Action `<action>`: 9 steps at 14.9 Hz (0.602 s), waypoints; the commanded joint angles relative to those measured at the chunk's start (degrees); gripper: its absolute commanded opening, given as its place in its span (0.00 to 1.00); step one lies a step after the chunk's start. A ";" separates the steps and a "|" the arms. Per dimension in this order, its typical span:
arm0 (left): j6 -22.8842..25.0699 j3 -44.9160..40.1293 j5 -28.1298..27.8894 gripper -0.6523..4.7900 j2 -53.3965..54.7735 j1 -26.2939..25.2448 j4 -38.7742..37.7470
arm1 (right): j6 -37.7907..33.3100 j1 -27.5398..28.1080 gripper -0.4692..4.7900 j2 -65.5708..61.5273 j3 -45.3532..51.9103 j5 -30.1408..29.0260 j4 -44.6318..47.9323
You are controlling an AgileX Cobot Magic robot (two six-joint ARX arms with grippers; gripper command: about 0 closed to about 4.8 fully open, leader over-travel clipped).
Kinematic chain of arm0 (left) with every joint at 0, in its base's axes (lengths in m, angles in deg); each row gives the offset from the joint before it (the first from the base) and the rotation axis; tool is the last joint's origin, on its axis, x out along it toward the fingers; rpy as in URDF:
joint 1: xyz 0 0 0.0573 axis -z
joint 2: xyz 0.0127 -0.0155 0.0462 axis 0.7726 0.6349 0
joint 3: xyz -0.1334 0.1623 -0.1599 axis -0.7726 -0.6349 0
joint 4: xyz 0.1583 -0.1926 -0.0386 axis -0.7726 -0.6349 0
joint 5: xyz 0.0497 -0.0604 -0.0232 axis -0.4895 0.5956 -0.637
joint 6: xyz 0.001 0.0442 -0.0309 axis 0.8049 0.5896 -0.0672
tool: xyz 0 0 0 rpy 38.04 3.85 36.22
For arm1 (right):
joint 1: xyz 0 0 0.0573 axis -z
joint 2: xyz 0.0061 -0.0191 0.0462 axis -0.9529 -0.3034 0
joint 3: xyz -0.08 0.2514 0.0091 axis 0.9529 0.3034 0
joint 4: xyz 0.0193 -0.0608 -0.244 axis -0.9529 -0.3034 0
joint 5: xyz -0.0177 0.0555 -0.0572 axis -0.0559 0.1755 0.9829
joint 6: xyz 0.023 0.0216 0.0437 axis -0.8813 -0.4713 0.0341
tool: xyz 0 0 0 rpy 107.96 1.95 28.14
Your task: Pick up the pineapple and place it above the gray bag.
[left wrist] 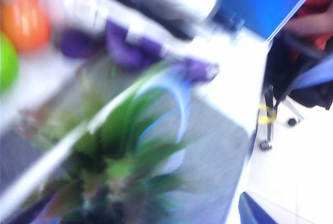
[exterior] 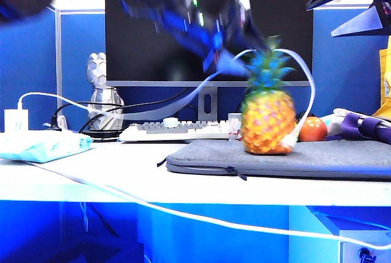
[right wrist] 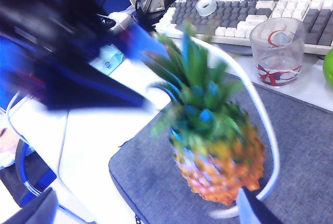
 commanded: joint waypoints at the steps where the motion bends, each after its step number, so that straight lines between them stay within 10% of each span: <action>1: 0.87 0.09 0.33 1.00 -4.15 0.17 -4.07 | 0.35 0.02 1.00 0.28 -0.24 -0.37 0.50; 7: 4.87 0.24 -5.88 1.00 -12.63 0.17 -16.26 | -0.63 -0.09 1.00 0.31 -0.26 -4.17 0.59; 9: 6.93 0.42 -21.40 1.00 -19.91 0.24 -16.24 | -2.12 -0.11 1.00 1.20 -0.98 -6.78 1.95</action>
